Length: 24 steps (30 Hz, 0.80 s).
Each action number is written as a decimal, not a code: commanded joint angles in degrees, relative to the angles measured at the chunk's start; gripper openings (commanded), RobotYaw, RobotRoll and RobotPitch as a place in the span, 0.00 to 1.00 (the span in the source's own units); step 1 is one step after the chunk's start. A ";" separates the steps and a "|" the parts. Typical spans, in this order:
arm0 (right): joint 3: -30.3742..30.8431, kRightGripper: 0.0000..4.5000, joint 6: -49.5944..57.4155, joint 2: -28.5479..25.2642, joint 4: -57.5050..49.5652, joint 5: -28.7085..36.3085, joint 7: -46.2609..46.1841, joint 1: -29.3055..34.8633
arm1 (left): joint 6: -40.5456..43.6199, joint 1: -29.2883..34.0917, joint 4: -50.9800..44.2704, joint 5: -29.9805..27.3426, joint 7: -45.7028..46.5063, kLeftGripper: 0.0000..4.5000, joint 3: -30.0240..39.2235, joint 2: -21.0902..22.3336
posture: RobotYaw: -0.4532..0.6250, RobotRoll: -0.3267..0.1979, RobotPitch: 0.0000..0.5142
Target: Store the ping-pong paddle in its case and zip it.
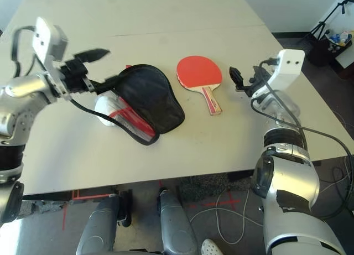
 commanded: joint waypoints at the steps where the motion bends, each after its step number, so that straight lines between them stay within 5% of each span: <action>1: 4.79 0.99 14.04 -0.53 -12.28 -2.36 -1.38 2.50 | -0.58 1.20 0.15 1.69 -1.16 1.00 -1.82 -0.83 | 0.35 0.62 0.43; 6: 7.45 0.99 35.89 -0.34 -26.22 -0.63 -1.55 2.33 | -1.19 1.29 0.83 3.15 -2.51 1.00 -2.41 -1.47 | 0.34 0.62 0.43; 12: 13.77 0.99 52.06 -0.86 -27.53 -2.90 -2.87 -1.77 | -1.58 1.04 1.03 4.26 -3.36 1.00 -2.88 -1.98 | 0.34 0.62 0.42; 24: 19.91 0.99 51.68 2.85 -11.34 -6.12 -2.12 -9.82 | -1.13 1.09 -0.26 5.75 -3.39 1.00 -3.46 -3.40 | 0.36 0.62 0.42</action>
